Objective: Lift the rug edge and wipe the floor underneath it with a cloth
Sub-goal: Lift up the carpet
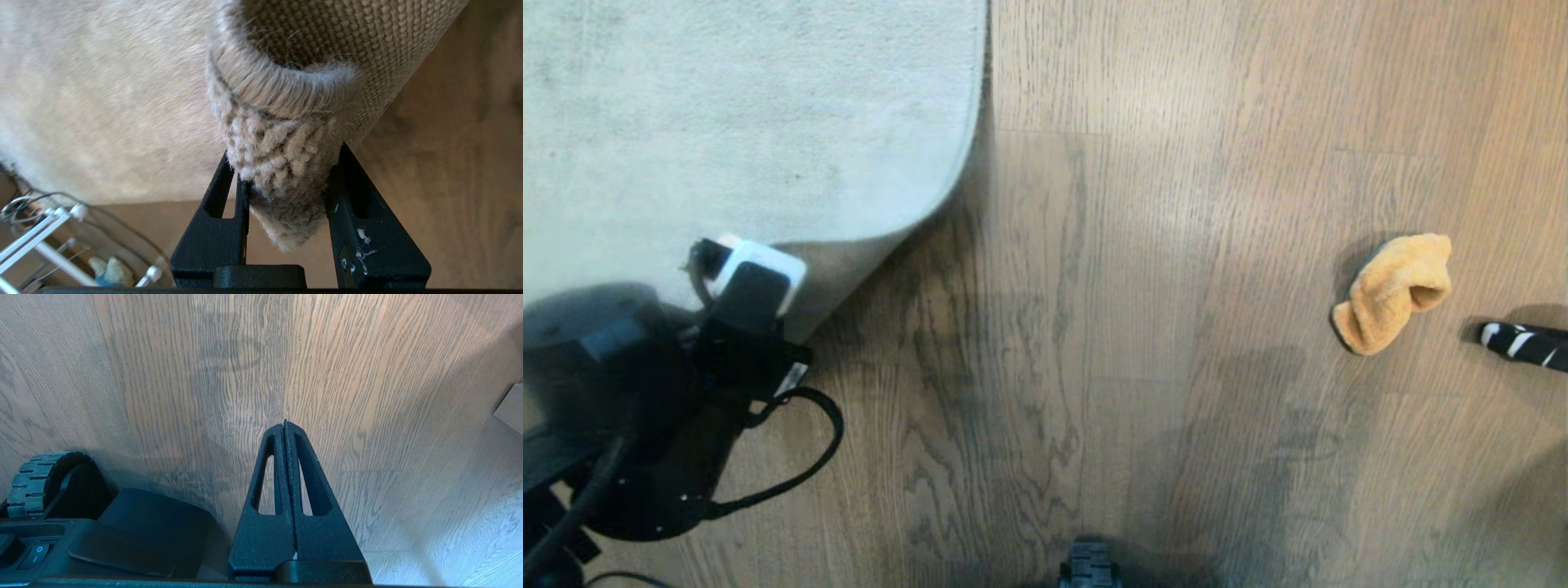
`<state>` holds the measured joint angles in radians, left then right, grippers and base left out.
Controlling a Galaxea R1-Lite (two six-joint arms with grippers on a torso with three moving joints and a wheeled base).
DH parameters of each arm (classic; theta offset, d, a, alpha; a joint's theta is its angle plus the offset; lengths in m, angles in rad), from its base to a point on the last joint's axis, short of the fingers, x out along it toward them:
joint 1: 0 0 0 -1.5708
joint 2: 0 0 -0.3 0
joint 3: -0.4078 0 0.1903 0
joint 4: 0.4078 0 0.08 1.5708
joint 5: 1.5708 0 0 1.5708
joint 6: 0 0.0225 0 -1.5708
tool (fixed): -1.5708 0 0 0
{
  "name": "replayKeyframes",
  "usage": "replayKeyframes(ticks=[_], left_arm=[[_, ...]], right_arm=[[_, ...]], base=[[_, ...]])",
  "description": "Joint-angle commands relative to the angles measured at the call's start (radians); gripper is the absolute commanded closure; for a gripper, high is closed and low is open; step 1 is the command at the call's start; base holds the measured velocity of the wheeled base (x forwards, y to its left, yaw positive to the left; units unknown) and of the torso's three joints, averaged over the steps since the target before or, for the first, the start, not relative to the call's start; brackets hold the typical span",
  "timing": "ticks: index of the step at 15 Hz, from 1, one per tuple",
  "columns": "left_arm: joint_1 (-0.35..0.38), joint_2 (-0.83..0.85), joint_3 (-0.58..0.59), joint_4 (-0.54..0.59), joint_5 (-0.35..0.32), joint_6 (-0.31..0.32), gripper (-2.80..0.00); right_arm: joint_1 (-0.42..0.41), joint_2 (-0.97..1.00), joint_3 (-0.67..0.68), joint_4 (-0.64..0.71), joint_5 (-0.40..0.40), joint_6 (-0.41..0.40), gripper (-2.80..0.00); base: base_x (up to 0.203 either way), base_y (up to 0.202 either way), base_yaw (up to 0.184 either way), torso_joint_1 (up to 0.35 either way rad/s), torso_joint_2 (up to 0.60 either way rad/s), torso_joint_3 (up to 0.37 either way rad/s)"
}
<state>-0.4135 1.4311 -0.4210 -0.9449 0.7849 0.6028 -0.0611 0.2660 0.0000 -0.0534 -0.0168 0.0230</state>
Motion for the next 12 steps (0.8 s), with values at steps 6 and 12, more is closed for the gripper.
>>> replayKeyframes(ticks=[6,12], left_arm=[[0.101,-0.340,-0.102,0.452,-0.006,0.098,0.00],[0.145,-0.414,-0.159,0.554,-0.018,0.166,0.00]], right_arm=[[0.000,-0.001,0.000,0.000,0.000,0.000,0.00],[0.001,-0.001,0.000,-0.001,0.000,0.000,0.00]], base=[[0.000,0.000,0.000,0.000,0.00,0.000],[0.000,0.000,0.000,0.000,0.00,0.000]])
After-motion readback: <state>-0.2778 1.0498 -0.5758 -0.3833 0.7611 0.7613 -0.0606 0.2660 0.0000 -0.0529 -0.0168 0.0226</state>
